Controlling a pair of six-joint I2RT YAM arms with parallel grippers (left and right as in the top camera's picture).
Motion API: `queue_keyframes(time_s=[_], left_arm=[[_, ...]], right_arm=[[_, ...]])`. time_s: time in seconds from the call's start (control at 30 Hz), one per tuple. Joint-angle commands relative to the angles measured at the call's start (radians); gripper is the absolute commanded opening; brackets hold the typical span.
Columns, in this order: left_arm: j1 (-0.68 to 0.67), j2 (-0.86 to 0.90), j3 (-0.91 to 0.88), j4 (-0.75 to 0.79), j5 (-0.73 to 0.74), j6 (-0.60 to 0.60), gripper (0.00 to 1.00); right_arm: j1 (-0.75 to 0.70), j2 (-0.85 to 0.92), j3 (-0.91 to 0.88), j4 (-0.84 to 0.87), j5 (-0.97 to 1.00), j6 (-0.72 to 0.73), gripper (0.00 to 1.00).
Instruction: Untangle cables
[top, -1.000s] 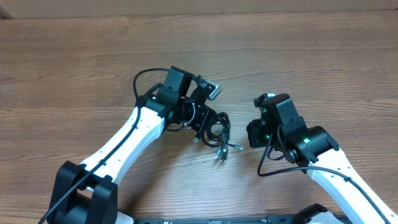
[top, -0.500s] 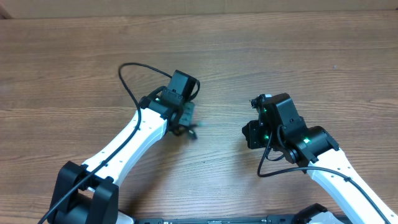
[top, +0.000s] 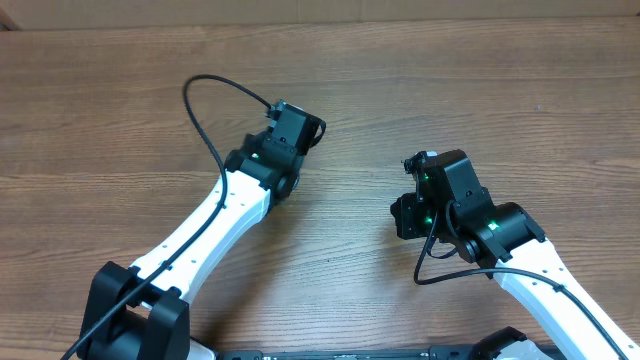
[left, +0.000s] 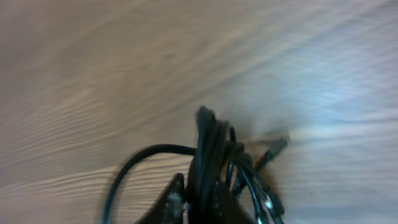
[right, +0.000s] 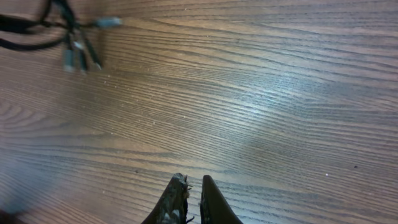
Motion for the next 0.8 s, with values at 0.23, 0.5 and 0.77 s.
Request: queue_keyframes(time_s=[0.23,0.5,0.77], left_arm=[[-0.017,-0.021,0.025,-0.024,0.343,0.042,0.32],[0.070,-0.021,0.025,-0.024,0.334,-0.103,0.51],[0.237,-0.020,0.025,0.035,0.372,-0.149,0.72]], right_arm=[[0.002,0.003,0.013,-0.006,0.006,0.000,0.07],[0.002,0.003,0.013,-0.015,0.013,0.000,0.09],[0.002,0.003,0.013,-0.014,0.013,0.000,0.16]])
